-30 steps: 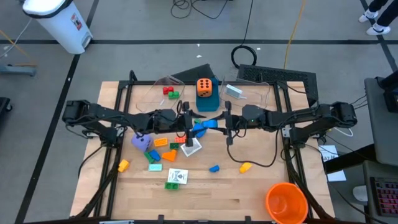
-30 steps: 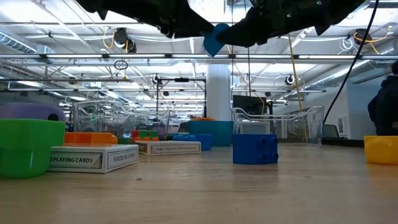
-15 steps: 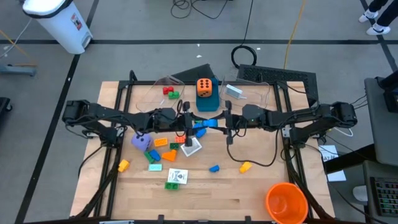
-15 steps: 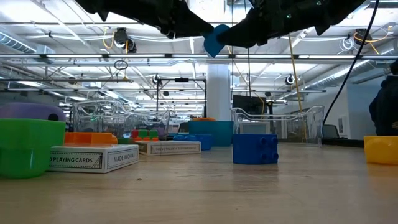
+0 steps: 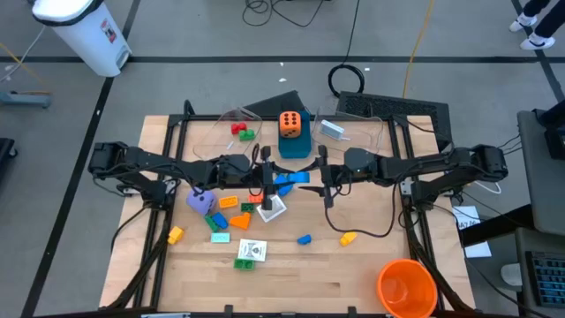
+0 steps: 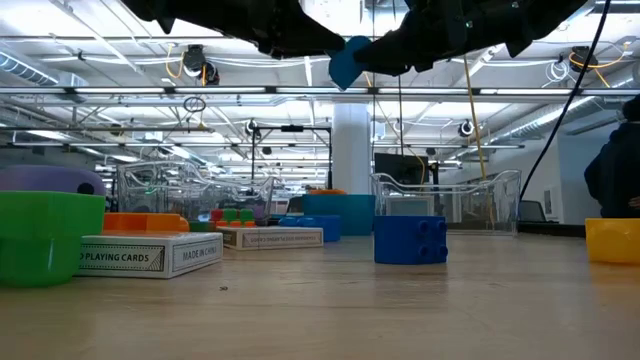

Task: Pick & Place Toys
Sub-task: Put the blue game piece into the left transparent bin

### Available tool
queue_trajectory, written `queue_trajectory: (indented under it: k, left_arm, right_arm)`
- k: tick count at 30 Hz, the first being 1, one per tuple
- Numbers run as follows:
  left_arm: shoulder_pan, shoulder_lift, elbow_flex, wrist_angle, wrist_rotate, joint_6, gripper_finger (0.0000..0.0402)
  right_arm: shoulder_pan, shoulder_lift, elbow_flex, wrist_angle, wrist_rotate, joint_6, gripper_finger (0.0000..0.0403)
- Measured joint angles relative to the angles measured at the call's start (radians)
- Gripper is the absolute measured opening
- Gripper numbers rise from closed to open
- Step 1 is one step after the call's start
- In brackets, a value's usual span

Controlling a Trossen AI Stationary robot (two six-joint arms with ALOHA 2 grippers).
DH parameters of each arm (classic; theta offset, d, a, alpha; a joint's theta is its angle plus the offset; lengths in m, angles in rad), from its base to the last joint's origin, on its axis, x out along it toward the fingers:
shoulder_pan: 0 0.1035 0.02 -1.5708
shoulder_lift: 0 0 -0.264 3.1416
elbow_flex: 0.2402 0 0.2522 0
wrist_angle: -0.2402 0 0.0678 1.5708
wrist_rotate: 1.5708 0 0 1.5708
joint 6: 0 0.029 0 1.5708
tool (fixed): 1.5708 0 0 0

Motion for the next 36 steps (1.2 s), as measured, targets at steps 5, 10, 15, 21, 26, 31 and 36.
queue_trajectory:
  k: [5, 10, 15, 21, 26, 31, 36]
  left_arm:
    - [0.0, -0.007, 0.0, -0.049, -0.032, -0.001, 0.0123]
    - [0.001, -0.019, 0.016, -0.14, -0.094, -0.011, 0.0115]
    - [0.0, -0.044, 0.126, -0.403, -0.22, -0.02, 0.0118]
    - [0.029, -0.046, 0.254, -0.697, -0.371, -0.029, 0.0119]
    - [0.111, -0.056, 0.269, -0.809, -0.394, -0.046, 0.0114]
    - [0.235, -0.073, 0.269, -0.918, -0.384, -0.101, 0.0114]
    - [0.381, -0.095, 0.238, -0.944, -0.268, -0.158, 0.0117]
  right_arm:
    - [0.0, -0.032, 0.001, -0.036, 0.008, -0.025, 0.0228]
    - [0.0, -0.067, 0.001, -0.086, 0.096, -0.044, 0.0233]
    - [0.0, -0.085, 0.001, -0.12, 0.159, -0.043, 0.0231]
    - [0.0, -0.089, 0.001, -0.126, 0.158, -0.04, 0.0227]
    - [0.0, -0.089, 0.001, -0.129, 0.158, -0.018, 0.0228]
    - [0.0, -0.089, 0.001, -0.142, 0.156, -0.01, 0.0224]
    - [0.0, -0.089, 0.001, -0.157, 0.156, 0.002, 0.0223]
